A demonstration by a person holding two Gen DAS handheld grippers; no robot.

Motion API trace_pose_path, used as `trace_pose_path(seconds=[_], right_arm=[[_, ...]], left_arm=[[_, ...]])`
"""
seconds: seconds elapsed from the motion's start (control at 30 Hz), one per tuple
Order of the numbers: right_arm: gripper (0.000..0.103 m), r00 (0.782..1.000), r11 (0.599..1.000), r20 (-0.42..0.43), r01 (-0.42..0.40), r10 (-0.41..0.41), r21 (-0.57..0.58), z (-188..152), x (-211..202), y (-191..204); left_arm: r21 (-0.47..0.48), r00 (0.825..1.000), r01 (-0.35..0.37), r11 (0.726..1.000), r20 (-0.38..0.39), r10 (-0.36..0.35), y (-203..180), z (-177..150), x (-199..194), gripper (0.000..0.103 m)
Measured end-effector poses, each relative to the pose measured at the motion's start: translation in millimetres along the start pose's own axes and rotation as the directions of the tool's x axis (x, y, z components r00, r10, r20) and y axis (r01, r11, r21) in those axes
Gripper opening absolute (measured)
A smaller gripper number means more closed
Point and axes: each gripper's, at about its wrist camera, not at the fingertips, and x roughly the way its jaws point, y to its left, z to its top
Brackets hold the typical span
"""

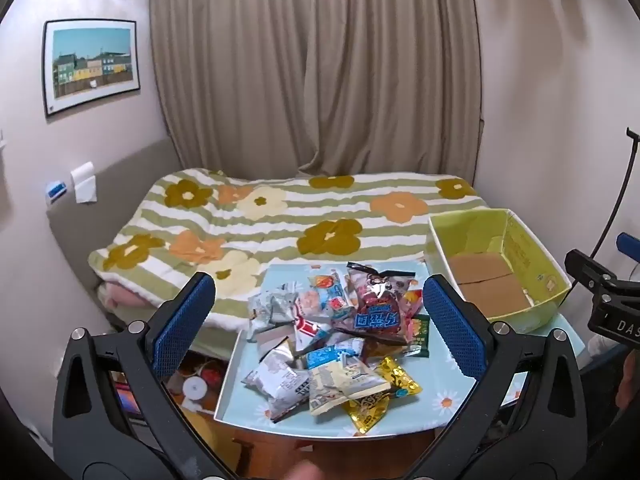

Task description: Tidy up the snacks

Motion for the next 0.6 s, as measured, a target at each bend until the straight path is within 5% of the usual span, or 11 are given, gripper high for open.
trace_pose_path(seconds=[0.6], right_arm=[[0.102,1.000,1.000,0.001,0.011,-0.011,-0.005,-2.5,0.2,0.4]], left_arm=[[-0.018,0.999,0.032,0.999,0.030,-0.032,4.5,0.0,-3.2,0.103]])
